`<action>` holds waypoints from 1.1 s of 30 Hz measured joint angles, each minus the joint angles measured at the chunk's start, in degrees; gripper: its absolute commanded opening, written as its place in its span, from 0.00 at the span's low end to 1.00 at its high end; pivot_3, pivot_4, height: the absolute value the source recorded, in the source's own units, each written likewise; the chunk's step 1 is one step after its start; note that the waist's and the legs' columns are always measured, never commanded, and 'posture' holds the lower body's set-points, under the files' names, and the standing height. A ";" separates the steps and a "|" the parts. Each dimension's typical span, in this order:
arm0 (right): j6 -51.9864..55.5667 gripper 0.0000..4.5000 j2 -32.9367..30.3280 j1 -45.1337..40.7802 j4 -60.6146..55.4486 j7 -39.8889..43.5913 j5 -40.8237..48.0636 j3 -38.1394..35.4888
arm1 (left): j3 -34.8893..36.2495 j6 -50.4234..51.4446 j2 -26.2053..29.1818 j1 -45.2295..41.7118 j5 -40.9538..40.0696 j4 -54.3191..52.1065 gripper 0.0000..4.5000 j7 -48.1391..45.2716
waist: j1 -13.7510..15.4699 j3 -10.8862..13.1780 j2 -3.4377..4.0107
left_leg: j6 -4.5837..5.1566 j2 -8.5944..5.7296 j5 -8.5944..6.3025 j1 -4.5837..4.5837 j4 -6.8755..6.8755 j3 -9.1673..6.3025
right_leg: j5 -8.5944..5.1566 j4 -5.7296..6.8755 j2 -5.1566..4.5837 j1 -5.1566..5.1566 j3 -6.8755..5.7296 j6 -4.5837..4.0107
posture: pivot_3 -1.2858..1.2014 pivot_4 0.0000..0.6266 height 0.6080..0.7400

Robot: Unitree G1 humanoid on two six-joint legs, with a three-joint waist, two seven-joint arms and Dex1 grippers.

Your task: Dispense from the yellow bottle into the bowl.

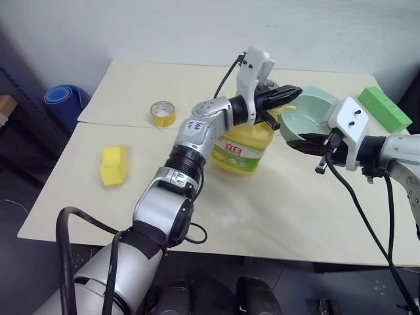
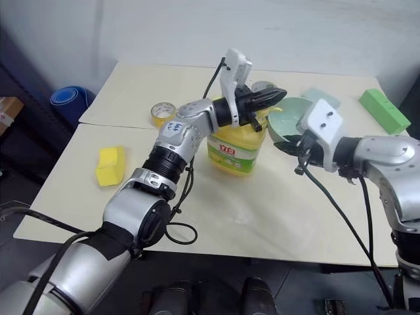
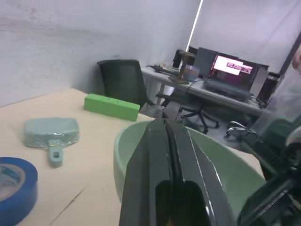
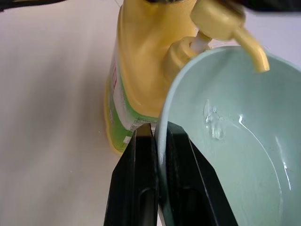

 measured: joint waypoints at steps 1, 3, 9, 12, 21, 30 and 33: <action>-1.42 0.00 0.01 1.89 0.58 0.59 -0.03 -0.53 | 1.14 0.65 0.83 0.81 -1.67 -1.73 0.00 -1.26 | -0.01 0.07 0.01 | 0.00 0.00 0.00 -0.07 -0.01 0.00 | 0.00 0.00 0.00 -0.08 0.00 0.00 | 0.52 0.24 1.00; -3.17 0.00 0.83 4.51 2.38 1.23 0.35 -1.61 | 3.32 1.42 3.10 2.07 -4.43 -5.75 0.00 -3.14 | -0.03 0.11 0.01 | 0.00 -0.01 0.00 -0.24 -0.01 0.00 | 0.00 0.02 0.00 -0.29 0.00 0.00 | 0.52 0.24 1.00; -13.88 0.00 1.43 12.55 10.75 3.71 -1.24 -4.24 | 5.01 2.95 10.07 9.53 -9.33 -20.22 0.00 -8.87 | 0.02 0.12 0.03 | 0.01 -0.03 0.00 -0.23 0.00 -0.01 | 0.00 0.06 -0.03 -0.27 -0.06 0.00 | 0.52 0.24 1.00; -20.92 0.00 2.41 15.28 17.75 5.02 -3.59 -4.04 | 4.95 3.40 14.21 15.60 -9.47 -23.52 0.00 -11.07 | -0.09 0.13 0.04 | 0.00 -0.02 0.00 -0.23 0.06 0.02 | 0.00 0.11 -0.03 -0.28 -0.04 0.00 | 0.52 0.24 1.00; -42.07 0.14 8.61 12.83 44.59 7.64 -10.32 -1.16 | 2.96 -0.14 33.87 43.67 -6.63 -35.94 0.00 -22.54 | -1.87 0.17 0.13 | 0.00 0.05 0.01 -0.05 -0.01 0.04 | -0.01 0.18 -0.03 -0.22 0.04 -0.01 | 0.52 0.24 1.00; -44.78 0.80 10.65 19.96 35.06 9.31 -0.38 -10.19 | 2.76 -3.10 40.53 61.10 -4.28 -42.06 0.55 -22.02 | -0.29 0.19 0.17 | -0.01 0.07 0.00 0.01 -0.03 -0.10 | -0.01 0.07 -0.04 -0.01 -0.05 -0.02 | 0.52 0.24 1.00; -40.99 0.99 13.58 28.65 20.82 8.72 6.21 -12.35 | 2.71 -4.72 42.40 68.21 -1.48 -43.44 0.69 -20.29 | -0.15 0.20 0.21 | -0.03 0.11 -0.02 0.04 -0.07 -0.07 | -0.02 0.08 -0.01 -0.01 -0.05 -0.04 | 0.52 0.24 1.00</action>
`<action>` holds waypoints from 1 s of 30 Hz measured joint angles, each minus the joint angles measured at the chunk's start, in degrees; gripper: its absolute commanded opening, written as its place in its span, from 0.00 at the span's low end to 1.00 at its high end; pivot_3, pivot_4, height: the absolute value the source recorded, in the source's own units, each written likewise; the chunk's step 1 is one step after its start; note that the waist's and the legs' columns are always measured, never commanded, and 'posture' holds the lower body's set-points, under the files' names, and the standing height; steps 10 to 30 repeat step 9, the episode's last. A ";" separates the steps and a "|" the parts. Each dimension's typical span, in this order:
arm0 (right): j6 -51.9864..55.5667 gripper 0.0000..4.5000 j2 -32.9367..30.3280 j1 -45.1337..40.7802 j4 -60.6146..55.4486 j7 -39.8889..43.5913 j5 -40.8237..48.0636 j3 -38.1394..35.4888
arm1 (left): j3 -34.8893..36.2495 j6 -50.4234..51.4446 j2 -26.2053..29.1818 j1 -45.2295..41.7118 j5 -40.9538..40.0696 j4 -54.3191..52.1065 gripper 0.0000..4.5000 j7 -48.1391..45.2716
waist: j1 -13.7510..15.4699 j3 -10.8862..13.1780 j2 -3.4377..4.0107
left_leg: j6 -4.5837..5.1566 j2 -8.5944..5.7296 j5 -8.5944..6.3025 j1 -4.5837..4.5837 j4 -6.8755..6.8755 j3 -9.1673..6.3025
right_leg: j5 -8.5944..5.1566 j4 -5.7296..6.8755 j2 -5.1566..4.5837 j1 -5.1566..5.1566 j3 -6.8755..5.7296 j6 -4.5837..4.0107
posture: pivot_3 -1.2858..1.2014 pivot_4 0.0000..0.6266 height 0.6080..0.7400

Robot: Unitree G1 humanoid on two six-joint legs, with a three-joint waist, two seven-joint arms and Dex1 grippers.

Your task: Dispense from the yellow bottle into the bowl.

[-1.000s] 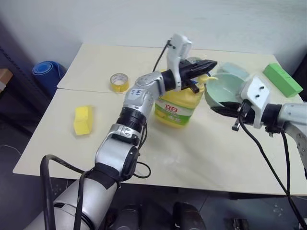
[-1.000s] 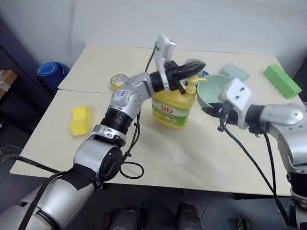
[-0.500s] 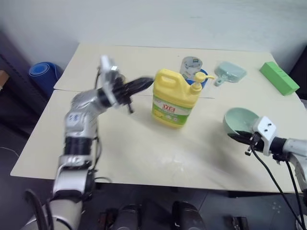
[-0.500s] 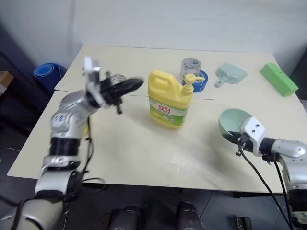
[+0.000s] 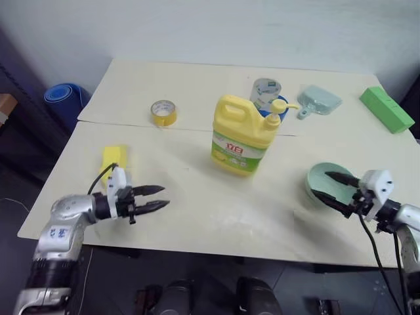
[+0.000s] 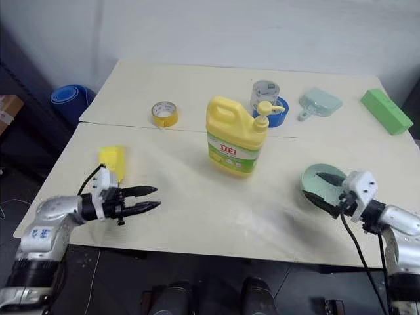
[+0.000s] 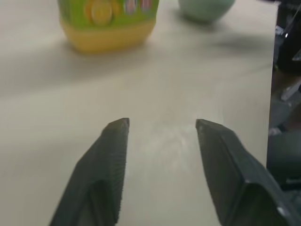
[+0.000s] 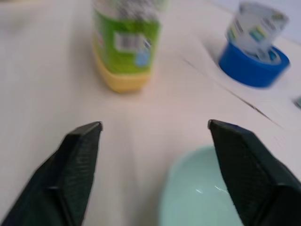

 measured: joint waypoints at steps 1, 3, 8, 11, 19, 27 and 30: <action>0.65 0.99 0.31 2.91 -4.15 0.17 1.05 0.04 | -0.01 -1.65 0.34 2.66 0.56 -1.32 0.69 0.07 | 0.04 0.00 0.01 | 0.00 -0.01 0.00 0.00 0.00 0.05 | 0.00 -0.04 -0.01 0.00 0.06 0.00 | 0.52 0.24 1.00; 0.12 0.99 0.56 8.01 -9.85 2.07 1.42 0.88 | -0.22 -6.19 0.85 8.28 2.60 -3.37 0.69 -0.03 | 0.11 0.00 0.01 | 0.00 -0.03 -0.01 0.09 0.00 0.11 | 0.00 -0.11 -0.02 0.09 0.13 0.00 | 0.52 0.24 1.00; -6.86 0.99 0.90 11.89 -10.88 6.37 -2.69 3.97 | -0.16 -14.88 -1.50 13.93 5.41 -4.04 0.69 3.45 | 0.51 0.01 0.02 | 0.02 -0.08 -0.01 0.13 0.11 0.15 | -0.01 -0.18 -0.05 0.18 0.27 -0.03 | 0.52 0.24 1.00; -8.60 0.99 0.89 11.94 -10.07 7.12 -3.53 4.41 | 0.15 -15.86 -2.24 13.91 5.45 -4.28 0.69 4.73 | 0.51 0.00 0.00 | 0.02 -0.08 -0.01 0.14 0.10 0.15 | -0.01 -0.15 -0.05 0.19 0.26 -0.03 | 0.52 0.24 1.00; -8.60 0.99 0.89 11.94 -10.07 7.12 -3.53 4.41 | 0.15 -15.86 -2.24 13.91 5.45 -4.28 0.69 4.73 | 0.51 0.00 0.00 | 0.02 -0.08 -0.01 0.14 0.10 0.15 | -0.01 -0.15 -0.05 0.19 0.26 -0.03 | 0.52 0.24 1.00; -8.60 0.99 0.89 11.94 -10.07 7.12 -3.53 4.41 | 0.15 -15.86 -2.24 13.91 5.45 -4.28 0.69 4.73 | 0.51 0.00 0.00 | 0.02 -0.08 -0.01 0.14 0.10 0.15 | -0.01 -0.15 -0.05 0.19 0.26 -0.03 | 0.52 0.24 1.00; -8.60 0.99 0.89 11.94 -10.07 7.12 -3.53 4.41 | 0.15 -15.86 -2.24 13.91 5.45 -4.28 0.69 4.73 | 0.51 0.00 0.00 | 0.02 -0.08 -0.01 0.14 0.10 0.15 | -0.01 -0.15 -0.05 0.19 0.26 -0.03 | 0.52 0.24 1.00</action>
